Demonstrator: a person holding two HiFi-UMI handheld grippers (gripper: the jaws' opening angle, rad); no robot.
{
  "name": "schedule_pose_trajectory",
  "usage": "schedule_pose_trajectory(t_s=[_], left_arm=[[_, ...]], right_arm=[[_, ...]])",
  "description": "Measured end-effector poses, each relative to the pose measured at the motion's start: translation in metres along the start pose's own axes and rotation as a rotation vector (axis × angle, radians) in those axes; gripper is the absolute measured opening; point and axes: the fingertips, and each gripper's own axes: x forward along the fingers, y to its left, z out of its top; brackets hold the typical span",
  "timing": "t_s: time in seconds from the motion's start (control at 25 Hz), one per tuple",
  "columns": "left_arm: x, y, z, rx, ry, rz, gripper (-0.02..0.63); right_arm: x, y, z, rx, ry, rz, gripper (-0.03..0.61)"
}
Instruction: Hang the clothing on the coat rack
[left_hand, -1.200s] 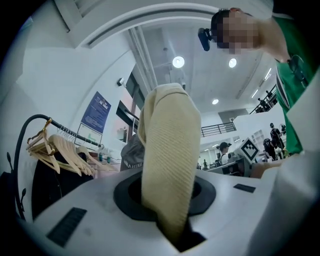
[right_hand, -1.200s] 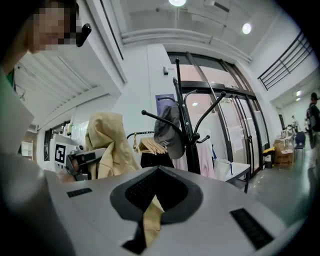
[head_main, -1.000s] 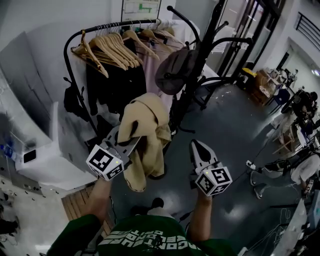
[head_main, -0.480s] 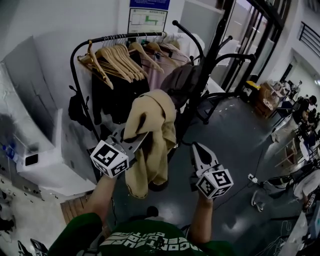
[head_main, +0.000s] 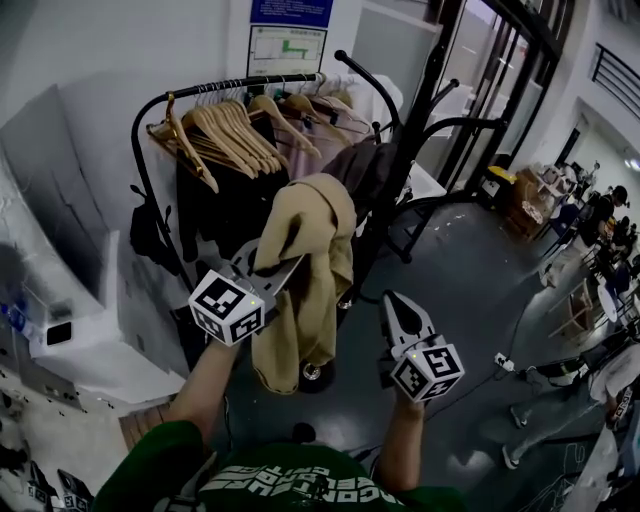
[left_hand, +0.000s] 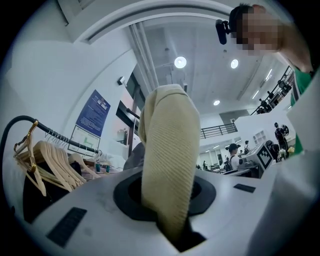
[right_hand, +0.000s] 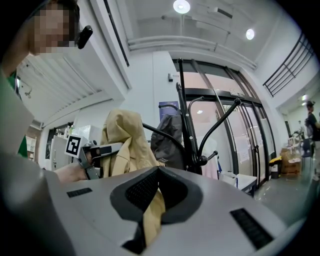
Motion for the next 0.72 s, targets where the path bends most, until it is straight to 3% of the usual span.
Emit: schedule_pose_trajectory(t_s=[0.72], left_arm=[[0.06,0.008,-0.04,-0.038,0.078,-0.059,0.07]], right_arm=[[-0.011,-0.041,-0.01,0.023,0.007,-0.107,0.008]])
